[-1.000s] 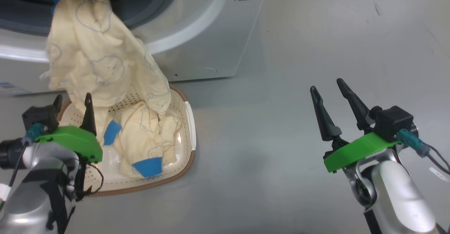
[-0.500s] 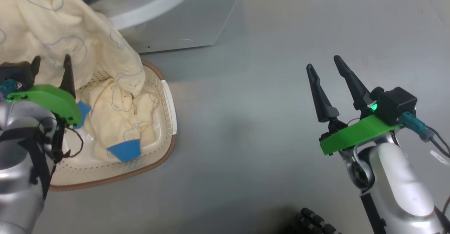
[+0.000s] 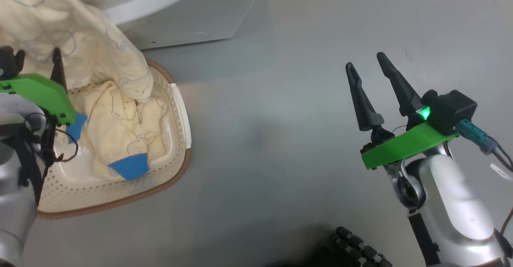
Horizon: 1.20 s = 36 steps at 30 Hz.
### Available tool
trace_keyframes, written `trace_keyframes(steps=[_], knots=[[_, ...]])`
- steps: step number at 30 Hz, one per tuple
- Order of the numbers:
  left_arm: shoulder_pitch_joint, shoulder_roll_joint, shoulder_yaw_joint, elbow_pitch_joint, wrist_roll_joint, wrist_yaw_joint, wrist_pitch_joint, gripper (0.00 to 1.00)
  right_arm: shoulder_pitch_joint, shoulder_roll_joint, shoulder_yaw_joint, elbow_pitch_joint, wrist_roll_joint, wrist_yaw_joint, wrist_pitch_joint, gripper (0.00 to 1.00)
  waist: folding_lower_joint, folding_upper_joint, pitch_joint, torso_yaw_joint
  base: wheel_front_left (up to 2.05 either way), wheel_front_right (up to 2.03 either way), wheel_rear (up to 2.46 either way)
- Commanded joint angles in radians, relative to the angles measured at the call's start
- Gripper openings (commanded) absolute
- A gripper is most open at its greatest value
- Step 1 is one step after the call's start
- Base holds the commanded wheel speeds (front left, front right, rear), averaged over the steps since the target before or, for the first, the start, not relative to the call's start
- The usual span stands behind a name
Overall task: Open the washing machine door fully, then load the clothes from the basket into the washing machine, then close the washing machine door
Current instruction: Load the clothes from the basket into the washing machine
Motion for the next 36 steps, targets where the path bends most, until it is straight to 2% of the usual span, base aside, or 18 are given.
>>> trace_keyframes(steps=[1, 3, 4, 5, 6, 7, 19, 28, 36], knots=[[-0.033, 0.037, 0.019, 0.003, -0.006, -0.002, 0.000, 1.00, -0.004, -0.008, 0.018, -0.033, 0.010, 0.004, -0.009, 1.00, -0.0001, 0.0000, 0.006, -0.005, 0.00, 0.00, 0.00], [-0.047, 0.034, 0.022, 0.024, -0.014, -0.002, 0.009, 1.00, -0.006, -0.008, 0.020, -0.035, 0.012, 0.004, -0.009, 1.00, -0.0001, 0.0000, 0.010, -0.010, 0.00, 0.00, 0.00], [-0.054, 0.034, 0.022, 0.032, -0.015, -0.003, 0.009, 0.79, -0.008, -0.008, 0.021, -0.035, 0.014, 0.004, -0.009, 1.00, -0.0001, 0.0000, 0.012, -0.013, 0.00, 0.00, 0.00], [-0.059, 0.033, 0.024, 0.041, -0.020, -0.003, 0.009, 0.40, -0.008, -0.008, 0.021, -0.035, 0.016, 0.004, -0.009, 1.00, -0.0001, 0.0000, 0.014, -0.015, 0.00, 0.00, 0.00], [-0.064, 0.033, 0.024, 0.049, -0.022, -0.003, 0.009, 0.26, -0.009, -0.008, 0.021, -0.035, 0.016, 0.004, -0.009, 1.00, -0.0001, 0.0000, 0.014, -0.017, 0.00, 0.00, 0.00], [-0.068, 0.033, 0.024, 0.057, -0.023, -0.003, 0.007, 0.00, -0.009, -0.008, 0.021, -0.036, 0.017, 0.004, -0.009, 1.00, -0.0001, 0.0000, 0.015, -0.019, 0.00, 0.00, 0.00], [-0.086, 0.011, 0.012, 0.111, -0.037, -0.005, 0.000, 0.00, -0.001, -0.008, 0.001, -0.035, 0.009, 0.004, -0.009, 1.00, -0.0001, 0.0000, 0.008, -0.005, 0.00, 0.00, 0.00], [-0.074, -0.021, -0.018, 0.090, -0.040, -0.006, -0.007, 0.00, 0.015, -0.008, -0.028, -0.030, -0.015, 0.004, -0.009, 1.00, -0.0001, 0.0000, -0.027, 0.056, 0.00, 0.00, 0.00], [-0.069, -0.007, -0.064, 0.024, -0.036, -0.007, 0.027, 0.00, 0.034, -0.008, -0.050, -0.022, -0.036, 0.004, -0.009, 1.00, -0.0001, 0.0000, -0.075, 0.105, 0.00, 0.00, 0.00]])
